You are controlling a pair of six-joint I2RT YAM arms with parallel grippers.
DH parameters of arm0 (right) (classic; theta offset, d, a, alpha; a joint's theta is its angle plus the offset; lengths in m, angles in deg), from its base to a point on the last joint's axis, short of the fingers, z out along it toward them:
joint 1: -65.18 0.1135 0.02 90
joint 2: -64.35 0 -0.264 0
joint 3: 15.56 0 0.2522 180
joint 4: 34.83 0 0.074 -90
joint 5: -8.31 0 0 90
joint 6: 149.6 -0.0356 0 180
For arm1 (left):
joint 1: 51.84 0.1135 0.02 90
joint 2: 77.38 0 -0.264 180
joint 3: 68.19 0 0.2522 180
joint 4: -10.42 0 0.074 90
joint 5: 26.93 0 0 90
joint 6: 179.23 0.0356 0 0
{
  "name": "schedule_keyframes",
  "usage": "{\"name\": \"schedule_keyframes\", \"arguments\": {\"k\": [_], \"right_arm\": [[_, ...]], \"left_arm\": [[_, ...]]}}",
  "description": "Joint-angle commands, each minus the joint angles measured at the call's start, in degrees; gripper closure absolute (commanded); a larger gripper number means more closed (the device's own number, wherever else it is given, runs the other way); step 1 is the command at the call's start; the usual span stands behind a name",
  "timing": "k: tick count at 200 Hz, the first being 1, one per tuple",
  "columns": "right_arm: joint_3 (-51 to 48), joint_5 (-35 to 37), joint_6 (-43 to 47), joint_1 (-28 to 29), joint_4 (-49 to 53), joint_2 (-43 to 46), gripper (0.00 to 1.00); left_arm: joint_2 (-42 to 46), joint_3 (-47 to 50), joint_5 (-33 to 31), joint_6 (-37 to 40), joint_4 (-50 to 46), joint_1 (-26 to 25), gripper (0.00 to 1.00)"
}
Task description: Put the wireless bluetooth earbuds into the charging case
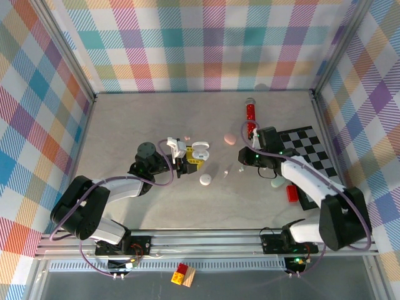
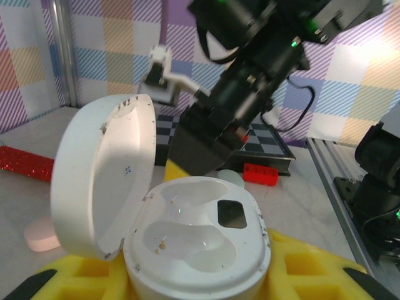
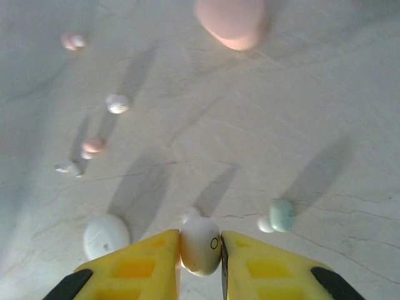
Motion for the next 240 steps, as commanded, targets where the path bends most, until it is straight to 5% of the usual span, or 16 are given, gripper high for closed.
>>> {"name": "schedule_keyframes", "arguments": {"k": [1, 84, 240], "right_arm": [[-0.67, -1.74, 4.96, 1.45, -2.74, 4.39, 0.78], [3.22, -5.50, 13.05, 7.91, 0.09, 13.57, 0.77], [20.03, 0.24, 24.25, 20.76, 8.42, 1.43, 0.77]], "left_arm": [[1.24, -1.77, 0.21, 3.16, -1.67, -0.68, 0.66], [-1.63, -3.96, 0.78, 2.63, -0.35, -2.00, 0.66], [0.21, -3.23, 0.72, 4.21, -2.28, -2.27, 0.66]]}}
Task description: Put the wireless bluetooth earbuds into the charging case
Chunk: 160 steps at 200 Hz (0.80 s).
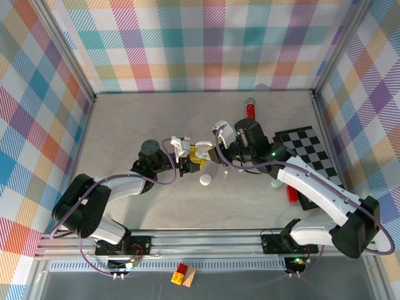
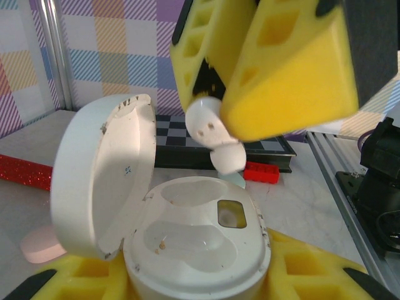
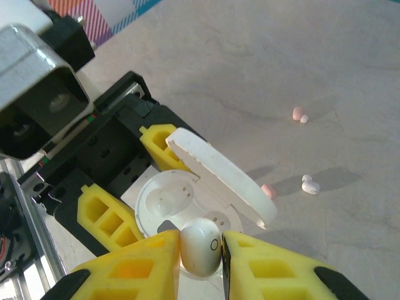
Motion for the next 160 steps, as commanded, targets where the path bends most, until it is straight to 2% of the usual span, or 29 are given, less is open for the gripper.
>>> {"name": "schedule_keyframes", "arguments": {"k": [1, 160], "right_arm": [[2.57, 1.03, 2.84, 0.54, 2.72, -0.93, 0.77], [4.83, 0.48, 5.56, 0.98, 5.95, -4.21, 0.78]], "left_arm": [[1.35, -0.73, 0.85, 1.77, -0.01, -0.65, 0.66], [2.00, -0.95, 1.29, 1.81, -0.45, -0.74, 0.66]]}}
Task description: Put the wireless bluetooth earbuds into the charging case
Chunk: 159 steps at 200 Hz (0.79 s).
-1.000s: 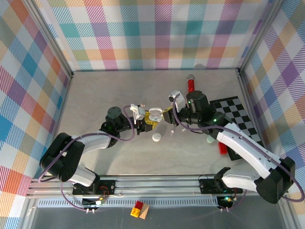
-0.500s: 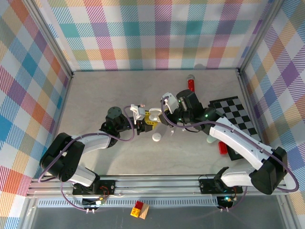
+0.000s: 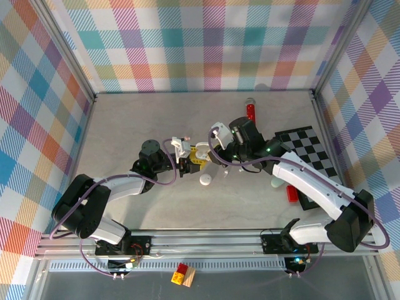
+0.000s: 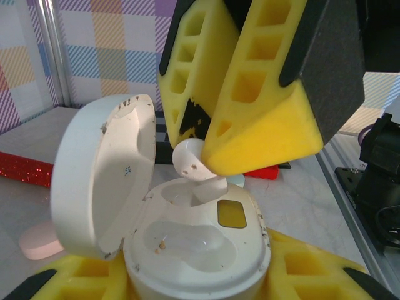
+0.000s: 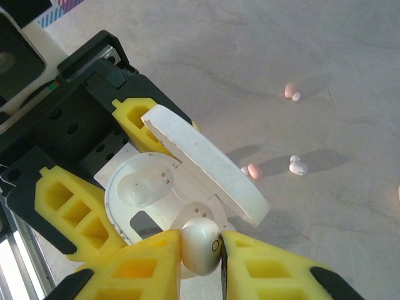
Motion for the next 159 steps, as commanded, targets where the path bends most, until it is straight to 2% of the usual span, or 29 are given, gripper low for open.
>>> {"name": "schedule_keyframes", "arguments": {"k": [1, 21, 40, 85, 110, 132, 159], "right_arm": [[2.10, -1.14, 1.25, 0.48, 0.98, -0.85, 0.78], [2.36, -1.69, 1.33, 0.48, 0.73, -0.98, 0.75], [2.37, -1.79, 1.10, 0.46, 0.49, -0.68, 0.65], [-0.68, -1.35, -1.47, 0.22, -4.02, 3.78, 0.59], [-6.23, -1.42, -2.50, -0.81, -10.57, 9.26, 0.44], [-14.44, -0.28, -5.52, -3.77, -18.83, 16.10, 0.38], [-23.04, -2.23, -16.86, -12.04, -26.12, 20.94, 0.38]], "left_arm": [[1.80, -0.93, 1.24, 0.87, 0.91, -0.56, 0.66], [1.66, -1.08, 1.24, 0.88, 0.90, -0.56, 0.66], [1.48, -0.92, 1.16, 0.87, 1.23, -0.56, 0.66], [1.48, -0.43, 0.63, 0.96, 1.78, -0.47, 0.66], [1.07, 0.59, 0.28, 0.21, 3.67, 0.27, 0.66], [-0.39, 2.21, 0.66, -3.45, 10.26, 1.73, 0.66], [-1.77, 3.70, 1.34, -8.38, 17.63, 3.45, 0.66]]}}
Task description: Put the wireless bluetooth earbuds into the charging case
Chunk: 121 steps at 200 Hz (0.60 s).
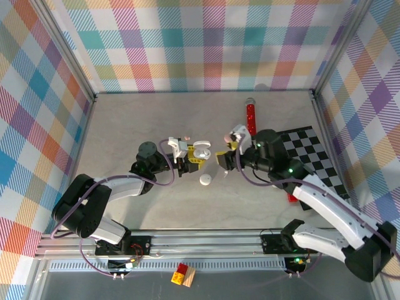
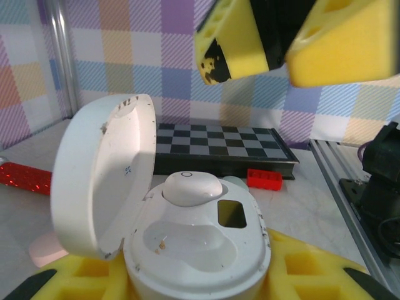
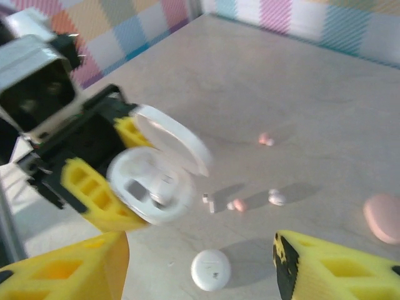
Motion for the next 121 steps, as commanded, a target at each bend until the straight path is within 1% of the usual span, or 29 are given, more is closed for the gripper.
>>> {"name": "schedule_keyframes", "arguments": {"k": [1, 16, 29, 49, 68, 83, 94, 104, 121], "right_arm": [[-5.84, -1.18, -11.20, -6.08, -10.26, 2.57, 0.38], [-10.14, -0.39, -18.89, -9.53, -14.53, 2.20, 0.38], [-11.67, 1.33, -23.81, -10.70, -15.65, -0.87, 0.38], [-8.85, 4.03, -30.72, -10.85, -11.41, -9.23, 0.40], [-5.72, 2.97, -39.33, -10.85, -9.73, -18.31, 0.44], [-4.52, 1.29, -45.97, -10.37, -12.20, -25.03, 0.48], [-3.86, 0.76, -50.00, -9.66, -15.46, -29.05, 0.55], [-3.01, 1.08, -52.52, -8.66, -17.84, -32.33, 0.60], [-0.08, 1.72, -55.38, -6.66, -18.74, -37.61, 0.65]], "left_arm": [[-1.27, 1.54, 1.25, -4.72, 10.01, 1.56, 0.66], [-0.93, 1.91, 0.94, -4.62, 10.08, 2.06, 0.66], [-0.51, 2.41, 0.81, -4.48, 10.04, 2.45, 0.66], [0.66, 3.03, 0.72, -4.51, 9.82, 3.45, 0.66], [2.68, 3.56, 0.54, -3.56, 7.28, 4.03, 0.66], [4.24, 3.93, -0.13, -1.20, 3.84, 4.20, 0.66], [5.08, 4.07, -0.62, 0.25, 1.76, 4.29, 0.66], [5.53, 4.20, -0.86, 0.69, 1.17, 4.30, 0.66], [5.85, 4.20, -0.78, 0.72, 1.08, 4.39, 0.66]]}}
